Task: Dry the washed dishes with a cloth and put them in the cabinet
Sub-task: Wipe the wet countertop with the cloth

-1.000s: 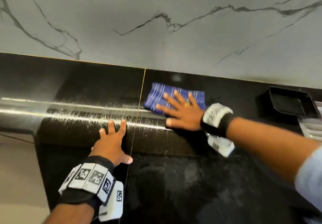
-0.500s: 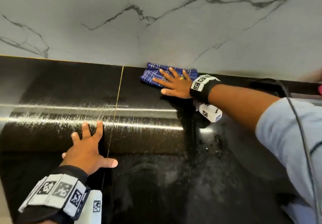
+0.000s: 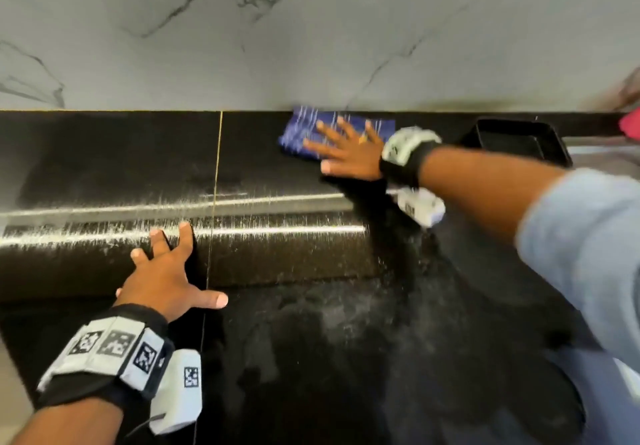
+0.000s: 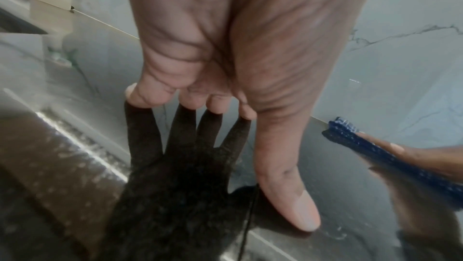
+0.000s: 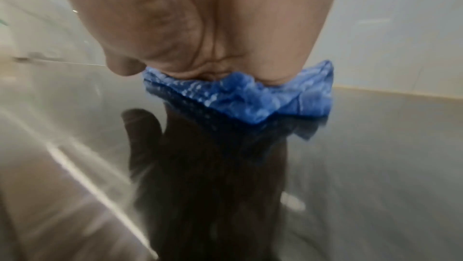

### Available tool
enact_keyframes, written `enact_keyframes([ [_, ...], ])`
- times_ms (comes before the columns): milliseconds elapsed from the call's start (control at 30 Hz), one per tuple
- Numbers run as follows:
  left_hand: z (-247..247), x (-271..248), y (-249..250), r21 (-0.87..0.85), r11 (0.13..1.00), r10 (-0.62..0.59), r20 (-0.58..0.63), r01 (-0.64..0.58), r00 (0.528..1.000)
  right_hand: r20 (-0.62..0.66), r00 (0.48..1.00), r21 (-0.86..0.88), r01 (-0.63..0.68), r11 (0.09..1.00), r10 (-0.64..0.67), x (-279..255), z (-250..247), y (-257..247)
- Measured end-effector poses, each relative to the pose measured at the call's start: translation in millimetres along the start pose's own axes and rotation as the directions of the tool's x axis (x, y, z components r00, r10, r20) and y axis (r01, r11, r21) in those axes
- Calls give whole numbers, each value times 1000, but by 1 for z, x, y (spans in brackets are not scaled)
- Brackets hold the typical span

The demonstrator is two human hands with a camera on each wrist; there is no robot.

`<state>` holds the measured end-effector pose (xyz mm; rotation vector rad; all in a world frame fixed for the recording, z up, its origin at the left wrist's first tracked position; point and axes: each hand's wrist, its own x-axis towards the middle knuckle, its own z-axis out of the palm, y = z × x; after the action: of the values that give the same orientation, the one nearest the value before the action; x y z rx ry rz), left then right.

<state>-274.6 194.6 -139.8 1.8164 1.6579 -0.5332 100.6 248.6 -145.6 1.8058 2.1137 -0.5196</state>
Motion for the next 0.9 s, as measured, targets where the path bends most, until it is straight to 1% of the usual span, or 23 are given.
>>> enact_keyframes([
  [67,-1,0,-2,34,999,7,-1,-7,1000,3,998,12,-59,998,59,14,2,2],
  [100,-1,0,-3,57,998,9,-1,-8,1000,-4,999,14,-54,998,54,3,14,-8],
  [167,-1,1,-4,93,996,8,-5,-8,1000,-49,999,-64,7,998,-10,-52,56,-47],
  [233,-1,3,-3,110,994,16,-21,-13,1000,-24,983,-95,178,979,-181,-140,103,-99],
  [267,0,3,-2,116,993,21,-29,-18,999,7,956,-83,292,953,-292,-185,122,-124],
  [300,0,4,-2,125,992,24,-36,-19,999,23,926,-71,378,923,-378,-223,139,-145],
  [333,1,4,-2,138,990,26,-44,-20,999,44,903,-59,430,901,-428,-251,151,-158],
  [367,2,4,-3,146,989,28,-52,-20,998,69,879,-58,475,878,-471,-264,160,-163],
  [400,2,3,-3,144,989,29,-63,-20,998,86,853,-54,519,853,-514,-263,159,-160],
  [433,2,4,-2,144,989,31,-78,-20,996,66,840,-79,542,836,-538,-250,155,-153],
  [467,2,4,-1,152,988,31,-94,-17,995,42,855,-111,518,848,-516,-228,145,-145],
  [500,2,6,0,171,985,33,-103,-15,994,7,903,-118,426,897,-429,-200,131,-135],
  [533,1,5,1,193,981,36,-104,-15,994,-18,957,-101,287,953,-290,-170,117,-124],
  [567,1,4,1,217,976,37,-106,-13,994,-31,987,-72,157,985,-160,-144,100,-115],
  [600,0,4,1,242,970,39,-116,-10,993,-27,998,-35,61,998,-62,-123,88,-107],
  [633,1,4,0,260,966,38,-124,-5,992,-4,1000,6,-2,1000,2,-110,81,-107],
  [700,0,3,1,275,961,34,-125,2,992,26,999,44,-43,998,42,-115,85,-125],
  [733,0,2,2,266,964,27,-121,7,992,19,999,18,-30,999,30,-132,95,-144],
  [767,0,1,3,253,967,22,-116,8,993,19,1000,-23,23,999,-22,-156,110,-168],
  [800,0,0,4,243,970,21,-112,7,993,25,994,-52,112,992,-111,-186,124,-193],
  [833,-1,1,4,237,971,20,-110,7,994,46,975,-45,221,974,-219,-218,139,-217],
  [867,0,1,3,236,972,17,-115,10,993,76,942,-33,331,943,-328,-249,153,-238],
  [900,0,-1,3,238,971,19,-119,10,993,96,910,-31,408,913,-403,-275,164,-251],
])
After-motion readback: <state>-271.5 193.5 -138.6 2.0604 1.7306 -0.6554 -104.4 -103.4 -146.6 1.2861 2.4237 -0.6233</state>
